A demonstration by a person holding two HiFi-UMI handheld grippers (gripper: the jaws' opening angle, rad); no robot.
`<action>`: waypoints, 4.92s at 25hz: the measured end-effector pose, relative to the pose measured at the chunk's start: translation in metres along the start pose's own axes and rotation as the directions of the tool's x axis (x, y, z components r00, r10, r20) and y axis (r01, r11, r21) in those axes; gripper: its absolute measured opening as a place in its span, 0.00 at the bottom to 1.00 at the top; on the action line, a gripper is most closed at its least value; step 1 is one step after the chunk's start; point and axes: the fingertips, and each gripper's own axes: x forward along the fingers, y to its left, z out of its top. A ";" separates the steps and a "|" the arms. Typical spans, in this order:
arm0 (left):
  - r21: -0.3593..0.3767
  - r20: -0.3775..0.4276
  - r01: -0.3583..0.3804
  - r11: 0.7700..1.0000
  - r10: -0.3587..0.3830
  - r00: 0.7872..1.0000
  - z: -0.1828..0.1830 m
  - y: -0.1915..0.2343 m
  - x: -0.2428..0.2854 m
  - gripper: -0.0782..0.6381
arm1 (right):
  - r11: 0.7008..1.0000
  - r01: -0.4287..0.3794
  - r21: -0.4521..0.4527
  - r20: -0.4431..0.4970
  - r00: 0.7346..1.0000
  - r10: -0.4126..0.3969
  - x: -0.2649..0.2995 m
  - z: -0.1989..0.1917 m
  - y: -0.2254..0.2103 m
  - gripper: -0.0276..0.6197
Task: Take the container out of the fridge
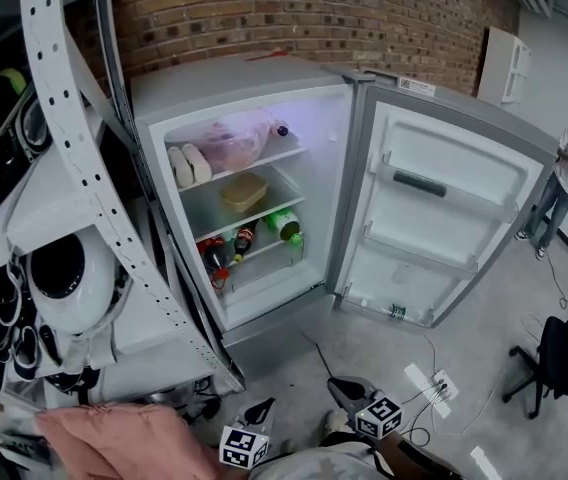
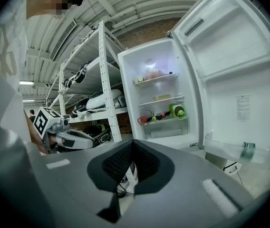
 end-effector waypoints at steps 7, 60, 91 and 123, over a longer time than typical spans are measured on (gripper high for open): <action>-0.001 0.000 -0.022 1.000 0.022 1.000 0.000 0.005 -0.001 0.11 | 1.000 -0.024 -0.010 -0.009 1.000 0.024 0.009 0.000 0.003 0.05; 0.093 -0.014 -0.124 0.988 0.126 0.992 0.139 0.149 0.171 0.11 | 0.980 -0.198 -0.016 0.035 0.979 0.199 0.197 0.103 -0.153 0.05; 0.486 0.039 -0.284 0.827 0.304 0.952 0.324 0.270 0.283 0.11 | 0.994 -0.108 0.006 0.070 0.992 0.107 0.225 0.123 -0.191 0.06; 0.756 -0.237 -0.242 0.609 0.599 0.765 0.342 0.400 0.372 0.46 | 0.998 -0.048 0.028 0.073 0.996 0.046 0.215 0.124 -0.222 0.06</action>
